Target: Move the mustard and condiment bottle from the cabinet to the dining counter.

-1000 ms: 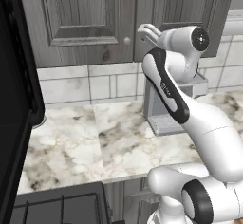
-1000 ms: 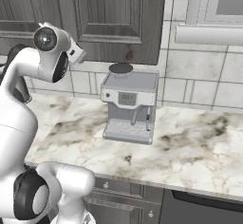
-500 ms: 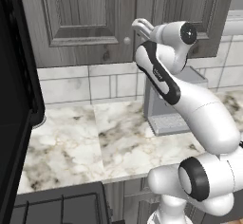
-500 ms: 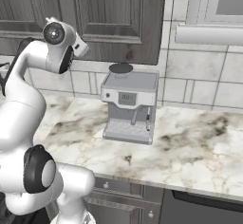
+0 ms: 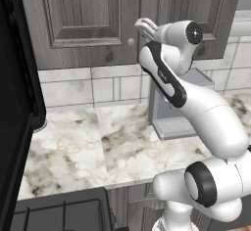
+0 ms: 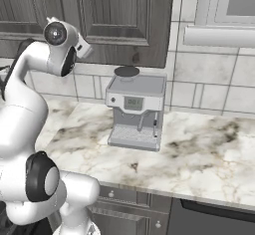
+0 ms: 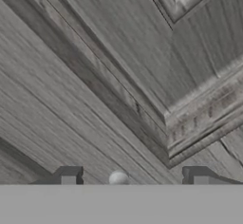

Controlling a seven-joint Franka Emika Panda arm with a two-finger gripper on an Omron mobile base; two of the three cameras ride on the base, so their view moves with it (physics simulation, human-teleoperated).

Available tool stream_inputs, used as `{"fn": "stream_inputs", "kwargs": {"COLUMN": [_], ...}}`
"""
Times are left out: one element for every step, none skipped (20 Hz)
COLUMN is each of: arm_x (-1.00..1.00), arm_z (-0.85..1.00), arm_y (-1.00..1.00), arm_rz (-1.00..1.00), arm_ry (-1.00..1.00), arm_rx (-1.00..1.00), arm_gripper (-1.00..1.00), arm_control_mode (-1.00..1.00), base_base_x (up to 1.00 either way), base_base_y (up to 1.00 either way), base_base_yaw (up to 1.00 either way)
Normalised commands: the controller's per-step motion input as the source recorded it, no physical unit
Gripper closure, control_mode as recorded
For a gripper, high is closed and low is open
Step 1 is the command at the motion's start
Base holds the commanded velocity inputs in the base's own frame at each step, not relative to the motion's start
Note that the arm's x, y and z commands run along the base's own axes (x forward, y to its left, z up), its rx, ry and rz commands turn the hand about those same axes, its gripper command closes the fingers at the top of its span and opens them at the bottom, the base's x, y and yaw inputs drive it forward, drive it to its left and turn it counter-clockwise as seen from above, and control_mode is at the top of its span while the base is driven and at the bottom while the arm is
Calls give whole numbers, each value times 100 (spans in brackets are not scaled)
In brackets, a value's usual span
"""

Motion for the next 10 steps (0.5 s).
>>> {"fn": "stream_inputs", "kwargs": {"arm_x": [47,46,35,27,25,25,26,24,21,11], "arm_z": [-40,-37,-34,-30,-30,-30,-26,-24,-21,-14], "arm_y": [54,47,36,29,28,24,21,19,18,12], "arm_rz": [0,0,0,0,0,0,0,0,0,0], "arm_ry": [7,7,9,8,7,7,6,6,8,10], "arm_rx": [0,0,0,0,0,0,0,0,0,-1], "arm_gripper": [100,100,100,100,100,100,100,100,100,100], "arm_control_mode": [-100,-100,-100,-100,-100,-100,-100,-100,-100,-100], "base_base_x": [0,0,0,0,0,0,0,0,0,0], "base_base_y": [0,0,0,0,0,0,0,0,0,0], "base_base_yaw": [0,0,0,0,0,0,0,0,0,0]}}
